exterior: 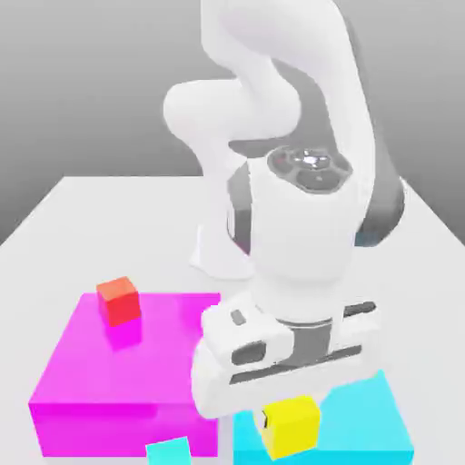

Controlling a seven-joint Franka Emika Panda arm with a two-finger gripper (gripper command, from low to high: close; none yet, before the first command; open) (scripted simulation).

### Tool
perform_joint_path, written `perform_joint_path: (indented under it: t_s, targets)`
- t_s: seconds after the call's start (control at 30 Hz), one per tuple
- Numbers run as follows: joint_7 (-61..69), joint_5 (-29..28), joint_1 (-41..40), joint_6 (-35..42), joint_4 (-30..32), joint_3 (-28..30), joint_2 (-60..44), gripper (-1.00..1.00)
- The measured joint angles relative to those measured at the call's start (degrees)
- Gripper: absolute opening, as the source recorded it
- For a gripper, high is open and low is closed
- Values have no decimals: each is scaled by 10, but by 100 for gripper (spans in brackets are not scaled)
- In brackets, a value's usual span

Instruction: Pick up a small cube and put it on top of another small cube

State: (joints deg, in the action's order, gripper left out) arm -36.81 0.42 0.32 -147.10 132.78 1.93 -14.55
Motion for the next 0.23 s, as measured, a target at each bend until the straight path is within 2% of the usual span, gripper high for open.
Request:
perform_joint_path:
  t_s: [0.1,0.13,0.23]
  targets:
    - [-8,26,-32,-47,-6,21,-51,-100]
    - [-8,29,-35,-57,-7,22,-63,100]
    - [-8,29,-35,-57,-7,22,-63,100]
